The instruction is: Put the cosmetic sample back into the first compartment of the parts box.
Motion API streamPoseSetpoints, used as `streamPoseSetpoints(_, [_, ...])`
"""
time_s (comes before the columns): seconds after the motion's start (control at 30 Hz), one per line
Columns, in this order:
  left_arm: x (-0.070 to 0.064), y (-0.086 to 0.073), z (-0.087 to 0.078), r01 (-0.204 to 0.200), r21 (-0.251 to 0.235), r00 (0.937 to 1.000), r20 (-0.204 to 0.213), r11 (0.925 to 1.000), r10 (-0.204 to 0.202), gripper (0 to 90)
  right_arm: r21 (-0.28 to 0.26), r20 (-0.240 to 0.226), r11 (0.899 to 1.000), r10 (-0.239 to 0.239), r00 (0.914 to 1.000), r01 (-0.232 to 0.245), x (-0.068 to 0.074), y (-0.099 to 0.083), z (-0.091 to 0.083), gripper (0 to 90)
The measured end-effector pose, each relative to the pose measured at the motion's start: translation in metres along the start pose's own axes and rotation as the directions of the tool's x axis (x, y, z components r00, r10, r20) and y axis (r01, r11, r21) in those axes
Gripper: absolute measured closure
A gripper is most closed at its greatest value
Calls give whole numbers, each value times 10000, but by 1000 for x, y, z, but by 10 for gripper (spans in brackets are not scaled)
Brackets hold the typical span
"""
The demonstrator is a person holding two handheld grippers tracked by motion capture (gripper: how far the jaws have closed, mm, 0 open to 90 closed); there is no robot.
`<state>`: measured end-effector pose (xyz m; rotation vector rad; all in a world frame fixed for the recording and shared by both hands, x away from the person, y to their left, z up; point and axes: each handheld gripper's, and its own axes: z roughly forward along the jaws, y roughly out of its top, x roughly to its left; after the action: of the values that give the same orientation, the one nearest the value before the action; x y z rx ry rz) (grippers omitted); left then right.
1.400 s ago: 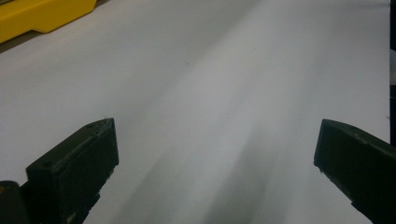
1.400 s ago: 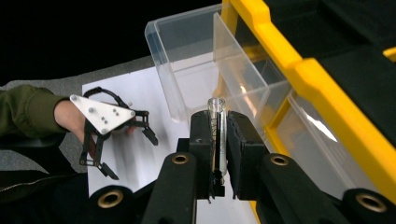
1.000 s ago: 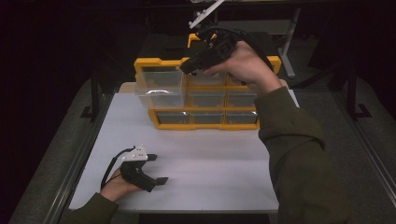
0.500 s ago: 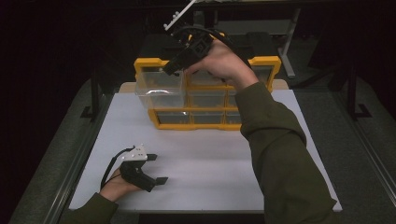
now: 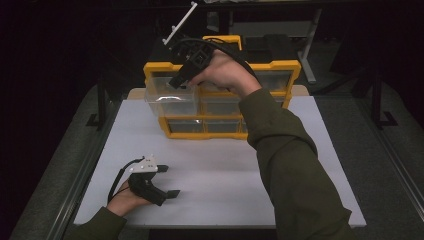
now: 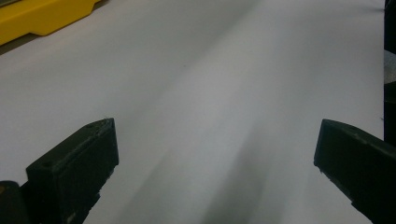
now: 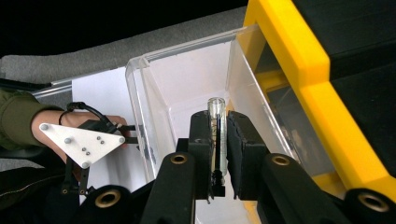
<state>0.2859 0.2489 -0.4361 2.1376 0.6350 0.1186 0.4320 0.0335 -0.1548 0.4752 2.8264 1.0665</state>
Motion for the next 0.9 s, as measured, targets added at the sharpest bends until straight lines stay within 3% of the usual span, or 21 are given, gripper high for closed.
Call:
streamPoseSetpoints(0.17, [0,0,0,37,12,10000,24,10000,-37,0,-127,-19,9999,24,10000,-24,-1,-1,-3,731])
streamPoseSetpoints(0.23, [1,0,0,10,12,10000,-4,10000,-10,0,-279,6,9996,-53,10000,53,-1,-3,-9,839])
streamPoseSetpoints(0.37, [0,0,0,-1,20,10000,-12,10000,1,0,-363,54,9993,-57,10000,59,-2,-6,-17,889])
streamPoseSetpoints(0.7, [0,0,1,53,21,10000,-40,10000,-53,0,-930,248,9956,147,9996,-123,-1,-26,-56,890])
streamPoseSetpoints(0.9, [0,0,1,68,58,10000,-57,10000,-68,0,-1007,439,9948,213,9988,-168,0,-37,-68,889])
